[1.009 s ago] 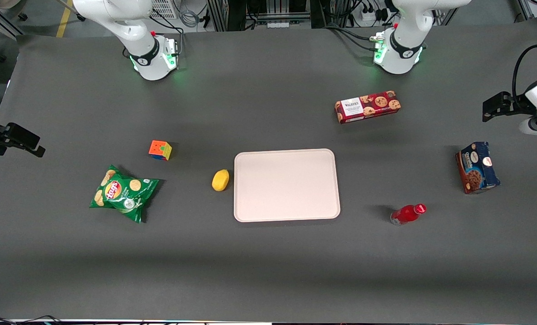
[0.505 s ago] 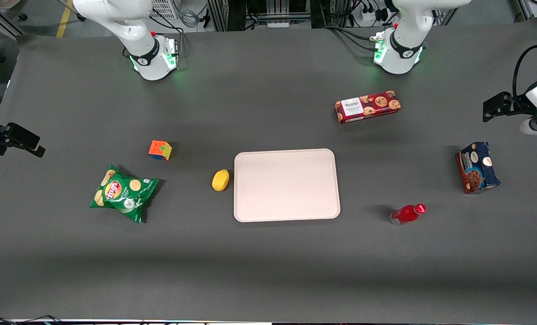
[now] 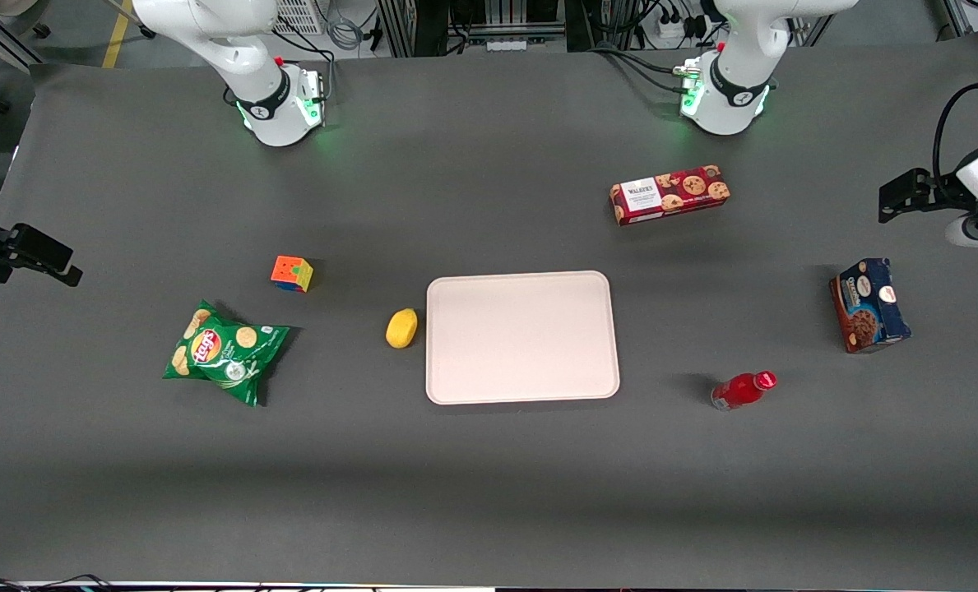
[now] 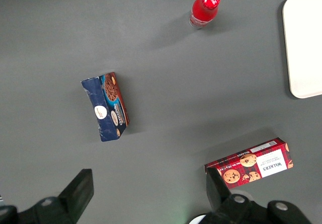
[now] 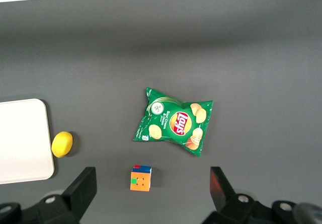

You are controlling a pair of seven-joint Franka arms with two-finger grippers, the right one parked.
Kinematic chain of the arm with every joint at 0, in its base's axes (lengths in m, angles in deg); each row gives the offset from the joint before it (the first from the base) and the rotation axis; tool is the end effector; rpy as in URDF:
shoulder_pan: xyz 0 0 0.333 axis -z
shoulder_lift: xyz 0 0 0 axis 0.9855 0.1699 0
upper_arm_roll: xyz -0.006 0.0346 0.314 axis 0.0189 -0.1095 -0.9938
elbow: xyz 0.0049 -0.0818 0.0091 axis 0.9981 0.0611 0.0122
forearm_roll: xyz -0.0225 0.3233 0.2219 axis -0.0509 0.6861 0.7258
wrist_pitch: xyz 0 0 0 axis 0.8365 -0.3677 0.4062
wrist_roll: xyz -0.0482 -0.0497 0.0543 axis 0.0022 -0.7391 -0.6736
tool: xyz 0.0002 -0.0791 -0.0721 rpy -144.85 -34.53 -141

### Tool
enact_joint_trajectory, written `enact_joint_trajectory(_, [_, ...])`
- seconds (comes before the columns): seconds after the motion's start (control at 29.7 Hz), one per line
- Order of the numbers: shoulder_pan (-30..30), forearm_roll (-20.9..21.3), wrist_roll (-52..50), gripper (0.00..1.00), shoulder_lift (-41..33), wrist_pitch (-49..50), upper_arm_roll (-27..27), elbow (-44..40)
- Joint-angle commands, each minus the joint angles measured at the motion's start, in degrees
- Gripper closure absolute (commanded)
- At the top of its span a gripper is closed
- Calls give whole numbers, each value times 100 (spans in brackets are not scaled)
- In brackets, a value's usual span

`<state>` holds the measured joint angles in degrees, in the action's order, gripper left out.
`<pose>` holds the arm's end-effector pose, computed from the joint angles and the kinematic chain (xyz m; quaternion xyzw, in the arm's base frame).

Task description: Place cookie box on tray

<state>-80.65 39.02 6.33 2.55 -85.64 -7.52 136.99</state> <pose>0.5290 0.0225 0.5809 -0.9934 0.1001 0.0500 0.0266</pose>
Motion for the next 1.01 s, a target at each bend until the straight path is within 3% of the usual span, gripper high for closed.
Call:
enact_joint_trajectory(0.0, [-27,19,1,0,67,65,14,-117])
enact_joint_trajectory(0.71, [-10,37,1,0,67,56,14,-99])
enact_joint_trajectory(0.98, [-27,256,18,0,-65,222,-3,-161])
